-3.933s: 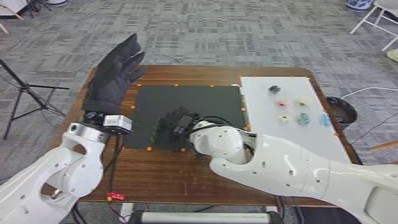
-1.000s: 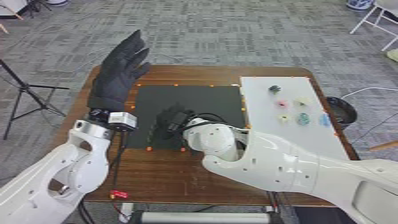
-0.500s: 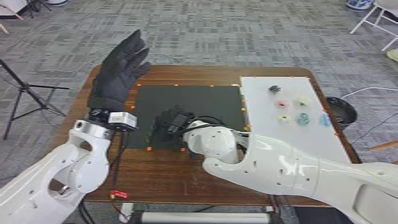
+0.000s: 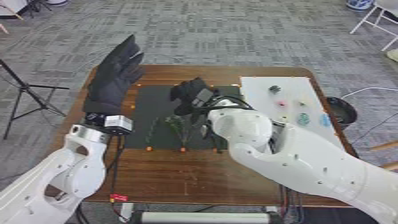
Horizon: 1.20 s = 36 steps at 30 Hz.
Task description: Arrange flowers
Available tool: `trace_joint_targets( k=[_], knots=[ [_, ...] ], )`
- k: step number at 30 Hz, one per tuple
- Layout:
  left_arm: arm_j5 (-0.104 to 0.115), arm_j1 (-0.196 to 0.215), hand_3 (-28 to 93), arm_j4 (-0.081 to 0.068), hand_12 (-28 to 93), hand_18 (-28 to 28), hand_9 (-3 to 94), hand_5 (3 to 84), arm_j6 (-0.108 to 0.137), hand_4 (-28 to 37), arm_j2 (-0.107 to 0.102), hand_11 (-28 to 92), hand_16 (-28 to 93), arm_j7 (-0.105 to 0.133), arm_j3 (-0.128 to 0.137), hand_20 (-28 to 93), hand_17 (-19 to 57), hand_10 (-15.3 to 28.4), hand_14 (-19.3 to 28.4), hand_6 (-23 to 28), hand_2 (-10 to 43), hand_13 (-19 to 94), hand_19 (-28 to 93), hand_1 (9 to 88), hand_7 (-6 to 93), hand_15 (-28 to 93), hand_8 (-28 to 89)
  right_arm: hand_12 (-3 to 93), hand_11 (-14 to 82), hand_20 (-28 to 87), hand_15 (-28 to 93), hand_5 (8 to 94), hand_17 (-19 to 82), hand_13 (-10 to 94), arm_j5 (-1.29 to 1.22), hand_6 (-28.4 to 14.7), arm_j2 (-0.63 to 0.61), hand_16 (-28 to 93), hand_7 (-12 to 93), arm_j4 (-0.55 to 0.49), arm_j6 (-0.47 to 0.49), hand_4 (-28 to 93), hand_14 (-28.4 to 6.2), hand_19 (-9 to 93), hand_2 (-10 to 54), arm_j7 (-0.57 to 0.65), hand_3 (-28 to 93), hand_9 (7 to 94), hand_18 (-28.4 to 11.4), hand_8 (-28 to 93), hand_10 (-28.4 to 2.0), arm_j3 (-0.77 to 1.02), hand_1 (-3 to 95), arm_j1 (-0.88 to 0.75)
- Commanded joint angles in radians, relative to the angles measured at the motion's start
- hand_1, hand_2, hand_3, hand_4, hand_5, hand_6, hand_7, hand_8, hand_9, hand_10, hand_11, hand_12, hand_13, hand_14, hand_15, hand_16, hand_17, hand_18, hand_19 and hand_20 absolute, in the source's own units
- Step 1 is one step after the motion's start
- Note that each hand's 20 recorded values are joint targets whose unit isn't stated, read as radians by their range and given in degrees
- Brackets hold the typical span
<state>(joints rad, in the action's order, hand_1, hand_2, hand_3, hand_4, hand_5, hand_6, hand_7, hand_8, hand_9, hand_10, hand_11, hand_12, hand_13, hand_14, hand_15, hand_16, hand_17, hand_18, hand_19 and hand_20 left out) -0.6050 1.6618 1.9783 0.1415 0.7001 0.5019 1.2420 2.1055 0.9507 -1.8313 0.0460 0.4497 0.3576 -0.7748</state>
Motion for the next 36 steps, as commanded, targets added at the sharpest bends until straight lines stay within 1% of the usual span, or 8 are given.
trace_joint_targets(
  k=[1, 6, 9, 15, 22, 26, 31, 36],
  knots=[
    [-0.001, 0.119, 67, 0.032, 22, 18.3, 16.7, 24.1, 0.020, -27.1, 0.021, 12, 11, -0.012, 0.062, 13, -13.8, 8.8, 11.3, 1.2, -6.8, 12, 31, 25.1, 14.8, 13, -7, 38.7, 50.2, 48, 92, 49.2, 20, 56, -0.011, -1.9, -0.455, 39, 17, -0.126, -0.045, -28, -12.7, 70, -8.4, 0.078, 83, 50.2, -20.8, -10, -14.9, 0.279, 26.3, -0.176],
    [0.001, 0.203, 67, 0.052, 23, 18.9, 16.7, 24.1, 0.033, -27.1, 0.033, 12, 11, -0.016, 0.098, 13, -14.1, 8.8, 11.7, 1.2, -6.8, 12, 32, 25.1, 14.8, 14, -7, 28.2, 32.0, 48, 91, 46.9, 18, 53, -0.004, -3.2, -0.560, 33, 23, -0.177, -0.132, -28, -11.8, 68, -9.5, 0.094, 66, 50.3, -20.8, -9, -15.1, 0.670, 34.5, -0.615],
    [0.007, 0.241, 67, 0.061, 23, 18.8, 16.6, 24.1, 0.047, -27.1, 0.041, 12, 11, -0.005, 0.118, 13, -14.1, 8.8, 11.8, 1.1, -6.7, 12, 32, 25.1, 14.9, 14, -7, 27.4, 30.5, 48, 91, 48.4, 18, 53, 0.018, -2.9, -0.570, 32, 26, -0.166, -0.177, -28, -11.7, 68, -9.5, 0.090, 65, 51.3, -20.8, -10, -14.5, 0.761, 35.5, -0.747],
    [0.009, 0.238, 67, 0.055, 23, 18.8, 16.6, 24.1, 0.052, -27.1, 0.048, 12, 11, 0.007, 0.108, 13, -14.1, 8.8, 11.7, 1.2, -6.8, 12, 32, 25.1, 15.0, 14, -7, 27.1, 32.2, 48, 91, 51.1, 18, 53, 0.036, -2.2, -0.578, 32, 29, -0.144, -0.179, -28, -11.4, 67, -9.5, 0.062, 67, 52.6, -20.7, -12, -12.9, 0.747, 36.2, -0.783],
    [0.012, 0.226, 67, 0.049, 22, 18.8, 16.7, 24.1, 0.052, -27.1, 0.049, 13, 10, 0.008, 0.093, 12, -14.0, 9.0, 12.6, 1.1, -6.7, 12, 32, 25.1, 15.0, 14, -7, 23.2, 27.5, 48, 91, 52.8, 18, 53, 0.029, -1.6, -0.587, 31, 27, -0.138, -0.155, -28, -10.6, 66, -9.5, 0.037, 67, 54.8, -20.4, -13, -9.1, 0.664, 37.9, -0.726],
    [0.012, 0.226, 67, 0.049, 22, 18.7, 16.7, 24.1, 0.054, -27.1, 0.050, 13, 10, 0.007, 0.091, 12, -13.9, 9.0, 12.6, 1.1, -6.8, 12, 32, 25.1, 15.1, 14, -7, 21.0, 21.5, 48, 90, 51.9, 18, 52, 0.036, -0.9, -0.582, 31, 24, -0.131, -0.163, -28, -10.4, 66, -9.5, 0.038, 67, 54.2, -20.2, -13, -8.7, 0.618, 38.7, -0.699],
    [0.012, 0.230, 67, 0.052, 22, 18.7, 16.7, 24.1, 0.055, -27.2, 0.051, 13, 10, 0.008, 0.096, 12, -13.9, 9.0, 12.4, 1.1, -6.7, 12, 32, 25.1, 15.3, 14, -7, 20.5, 20.7, 48, 90, 51.6, 18, 52, 0.065, -0.9, -0.574, 30, 24, -0.113, -0.184, -28, -10.5, 66, -9.5, 0.069, 68, 54.2, -20.2, -12, -8.6, 0.588, 38.4, -0.683],
    [0.011, 0.240, 67, 0.055, 22, 18.7, 16.7, 24.2, 0.058, -27.2, 0.054, 13, 10, -0.001, 0.105, 12, -13.9, 9.0, 12.4, 1.2, -6.8, 12, 32, 25.0, 15.1, 14, -7, 21.0, 21.0, 48, 90, 51.1, 17, 53, 0.118, -1.3, -0.575, 30, 24, -0.100, -0.216, -28, -10.4, 66, -9.5, 0.094, 75, 53.4, -20.3, -12, -8.7, 0.563, 32.9, -0.674]
  ],
)
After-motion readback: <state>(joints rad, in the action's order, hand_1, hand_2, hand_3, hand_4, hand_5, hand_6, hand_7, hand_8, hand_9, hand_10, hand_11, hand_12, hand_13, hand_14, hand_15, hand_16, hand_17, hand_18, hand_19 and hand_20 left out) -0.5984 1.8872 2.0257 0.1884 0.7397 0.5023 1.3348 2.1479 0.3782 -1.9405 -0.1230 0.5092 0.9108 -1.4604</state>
